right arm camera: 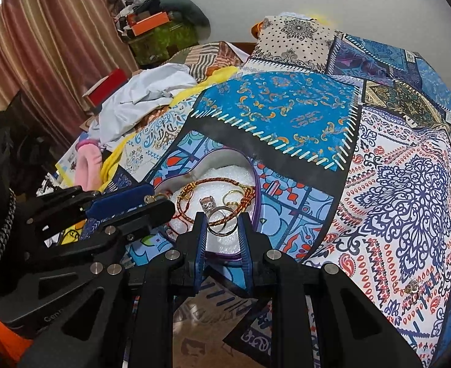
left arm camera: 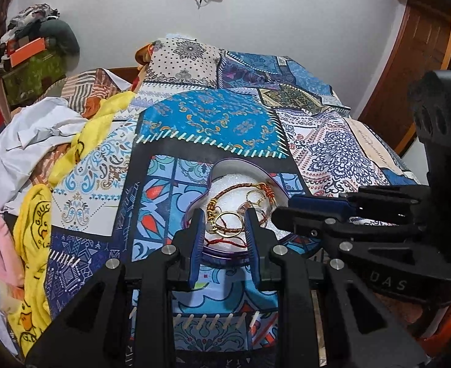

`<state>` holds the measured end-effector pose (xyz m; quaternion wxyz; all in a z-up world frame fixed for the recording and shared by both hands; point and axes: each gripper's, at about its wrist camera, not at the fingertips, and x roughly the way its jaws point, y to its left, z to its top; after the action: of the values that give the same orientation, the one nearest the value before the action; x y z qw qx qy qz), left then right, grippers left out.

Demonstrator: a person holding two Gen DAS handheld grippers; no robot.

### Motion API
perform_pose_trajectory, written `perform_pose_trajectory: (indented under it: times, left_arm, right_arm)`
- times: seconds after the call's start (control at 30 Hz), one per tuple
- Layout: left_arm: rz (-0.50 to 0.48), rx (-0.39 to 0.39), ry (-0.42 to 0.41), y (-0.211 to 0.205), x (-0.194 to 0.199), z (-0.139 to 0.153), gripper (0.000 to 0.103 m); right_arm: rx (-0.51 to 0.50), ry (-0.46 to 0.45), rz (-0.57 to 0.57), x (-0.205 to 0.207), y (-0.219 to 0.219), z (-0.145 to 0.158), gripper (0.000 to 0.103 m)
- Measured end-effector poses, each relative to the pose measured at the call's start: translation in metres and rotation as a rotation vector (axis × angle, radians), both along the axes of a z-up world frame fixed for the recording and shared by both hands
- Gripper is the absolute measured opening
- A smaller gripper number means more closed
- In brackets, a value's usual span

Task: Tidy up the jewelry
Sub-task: 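Lower both held rings into the heart box and open both tools, then lift both tools out of the box and move toward the remaining rings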

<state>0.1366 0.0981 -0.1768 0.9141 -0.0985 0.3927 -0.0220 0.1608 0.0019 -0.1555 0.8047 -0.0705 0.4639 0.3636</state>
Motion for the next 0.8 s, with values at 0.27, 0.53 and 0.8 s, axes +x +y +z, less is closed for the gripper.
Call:
perform_pose_trajectory:
  times: [0.27, 0.53, 0.8]
  left_arm:
    - [0.022, 0.007, -0.022, 0.002, -0.010, 0.018, 0.025]
    - [0.011, 0.037, -0.063, -0.012, -0.016, 0.042, 0.026]
    - [-0.016, 0.053, -0.100, -0.039, -0.014, 0.062, 0.031]
  right_arm:
    - [-0.012, -0.009, -0.022, -0.003, -0.006, 0.011, 0.019]
    - [0.017, -0.081, -0.066, -0.009, -0.028, 0.037, 0.022]
    - [0.038, -0.154, -0.144, -0.011, -0.067, 0.060, 0.022]
